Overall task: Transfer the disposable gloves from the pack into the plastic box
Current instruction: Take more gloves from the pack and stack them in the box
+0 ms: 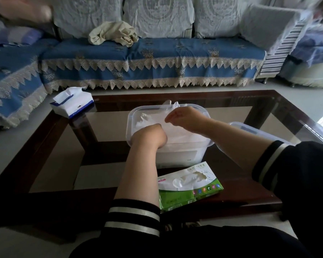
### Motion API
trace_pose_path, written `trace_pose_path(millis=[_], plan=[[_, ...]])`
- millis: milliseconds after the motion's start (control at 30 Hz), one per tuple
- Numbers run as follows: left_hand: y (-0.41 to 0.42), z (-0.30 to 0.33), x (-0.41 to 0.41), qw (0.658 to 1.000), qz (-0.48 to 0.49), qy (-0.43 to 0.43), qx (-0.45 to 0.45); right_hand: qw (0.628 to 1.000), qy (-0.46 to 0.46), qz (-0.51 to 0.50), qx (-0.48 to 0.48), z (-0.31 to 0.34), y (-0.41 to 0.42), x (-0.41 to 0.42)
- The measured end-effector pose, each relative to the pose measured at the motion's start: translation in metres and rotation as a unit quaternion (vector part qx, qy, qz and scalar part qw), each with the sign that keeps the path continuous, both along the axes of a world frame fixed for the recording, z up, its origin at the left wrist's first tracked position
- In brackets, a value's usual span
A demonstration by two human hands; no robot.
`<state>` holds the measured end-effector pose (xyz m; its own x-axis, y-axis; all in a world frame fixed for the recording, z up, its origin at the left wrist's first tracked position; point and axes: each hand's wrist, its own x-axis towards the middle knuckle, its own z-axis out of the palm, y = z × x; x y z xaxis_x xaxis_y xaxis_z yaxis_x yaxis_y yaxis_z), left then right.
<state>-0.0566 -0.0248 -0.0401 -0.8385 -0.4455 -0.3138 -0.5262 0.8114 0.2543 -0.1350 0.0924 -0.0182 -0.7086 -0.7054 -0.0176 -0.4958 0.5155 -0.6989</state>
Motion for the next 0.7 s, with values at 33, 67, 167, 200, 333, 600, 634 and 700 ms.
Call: trace_pose_path(millis=[33, 67, 167, 200, 333, 600, 634, 700], plan=[[0.000, -0.002, -0.002, 1.000, -0.002, -0.002, 0.001, 0.998, 0.041, 0.012, 0.035, 0.000, 0.003, -0.003], [-0.001, -0.003, -0.004, 1.000, -0.003, -0.002, 0.002, 0.993, 0.079, 0.029, 0.085, 0.001, 0.006, -0.006], [0.003, -0.003, -0.006, 1.000, -0.001, -0.002, 0.014, 0.953, 0.130, 0.071, 0.263, -0.001, 0.009, -0.010], [0.005, -0.004, -0.006, 1.000, 0.001, -0.005, 0.025, 0.938, 0.129, 0.078, 0.313, -0.003, 0.006, -0.011], [0.009, -0.009, -0.006, 0.998, -0.007, -0.026, 0.053, 0.911, 0.053, 0.090, 0.400, -0.017, -0.007, -0.015], [0.004, -0.007, -0.006, 0.998, 0.021, -0.043, 0.046, 0.921, 0.005, 0.107, 0.376, -0.020, -0.011, -0.021], [0.003, -0.008, -0.007, 0.998, 0.019, -0.040, 0.036, 0.933, 0.008, 0.103, 0.345, -0.014, -0.007, -0.020], [0.003, -0.010, -0.007, 0.999, 0.011, -0.031, 0.012, 0.949, 0.056, 0.093, 0.296, 0.001, 0.003, -0.015]])
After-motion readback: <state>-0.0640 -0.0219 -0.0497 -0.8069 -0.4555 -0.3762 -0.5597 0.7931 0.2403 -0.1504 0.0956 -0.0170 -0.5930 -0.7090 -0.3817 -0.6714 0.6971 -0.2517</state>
